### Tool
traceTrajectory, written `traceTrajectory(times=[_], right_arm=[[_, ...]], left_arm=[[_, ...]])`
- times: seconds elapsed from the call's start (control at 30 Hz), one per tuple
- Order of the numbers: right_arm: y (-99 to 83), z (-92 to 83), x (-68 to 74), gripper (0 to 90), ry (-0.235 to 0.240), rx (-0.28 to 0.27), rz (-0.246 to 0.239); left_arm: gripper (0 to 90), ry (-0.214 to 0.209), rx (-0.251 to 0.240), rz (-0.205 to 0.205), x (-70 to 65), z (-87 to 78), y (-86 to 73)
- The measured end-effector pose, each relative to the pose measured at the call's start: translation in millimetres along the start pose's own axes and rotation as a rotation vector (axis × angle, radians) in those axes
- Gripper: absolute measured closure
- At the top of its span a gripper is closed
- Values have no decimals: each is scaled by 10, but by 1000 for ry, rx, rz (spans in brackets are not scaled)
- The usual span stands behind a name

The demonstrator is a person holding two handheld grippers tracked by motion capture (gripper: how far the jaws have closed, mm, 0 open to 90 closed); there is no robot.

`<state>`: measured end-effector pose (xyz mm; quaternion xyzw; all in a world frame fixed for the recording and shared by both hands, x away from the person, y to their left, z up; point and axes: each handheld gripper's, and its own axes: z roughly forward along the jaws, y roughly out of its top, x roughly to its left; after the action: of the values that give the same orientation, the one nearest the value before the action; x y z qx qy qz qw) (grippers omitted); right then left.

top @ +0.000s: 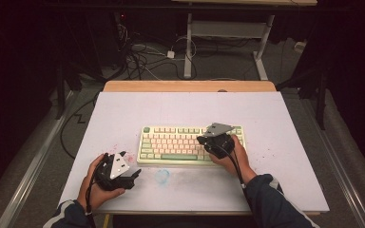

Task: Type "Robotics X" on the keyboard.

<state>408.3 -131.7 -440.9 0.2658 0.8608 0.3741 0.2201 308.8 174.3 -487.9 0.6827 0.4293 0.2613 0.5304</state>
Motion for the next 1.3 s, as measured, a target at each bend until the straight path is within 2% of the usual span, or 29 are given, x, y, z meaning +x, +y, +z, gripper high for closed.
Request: traceTrajectory(times=[0.13, 0.5, 0.53, 0.67, 0.83, 1.03, 1.2, 1.27, 1.3], right_arm=[[15, 92, 4, 900, -5, 30, -5], [39, 207, 4, 900, -6, 62, -7], [43, 224, 4, 900, -10, 88, -16], [57, 226, 22, 900, -9, 91, -33], [64, 125, -5, 900, -5, 30, 8], [66, -23, -26, 894, -8, -27, 16], [61, -164, -32, 834, -22, -76, 15], [59, -209, -31, 798, -11, -93, 7], [59, -236, -28, 781, -27, -100, 8]], left_arm=[[189, -4, 19, 6, 5, 10, -11], [189, -9, 41, 13, 5, 24, -35], [189, -7, 41, 16, 4, 26, -38], [189, -7, 36, 8, 2, 30, -38], [189, -7, 45, 11, 8, 29, -40], [189, -3, 48, 11, 1, 42, -51], [189, -5, 71, 19, 10, 42, -62], [189, -3, 66, 15, 3, 46, -65], [189, -4, 65, 16, 3, 45, -64]])
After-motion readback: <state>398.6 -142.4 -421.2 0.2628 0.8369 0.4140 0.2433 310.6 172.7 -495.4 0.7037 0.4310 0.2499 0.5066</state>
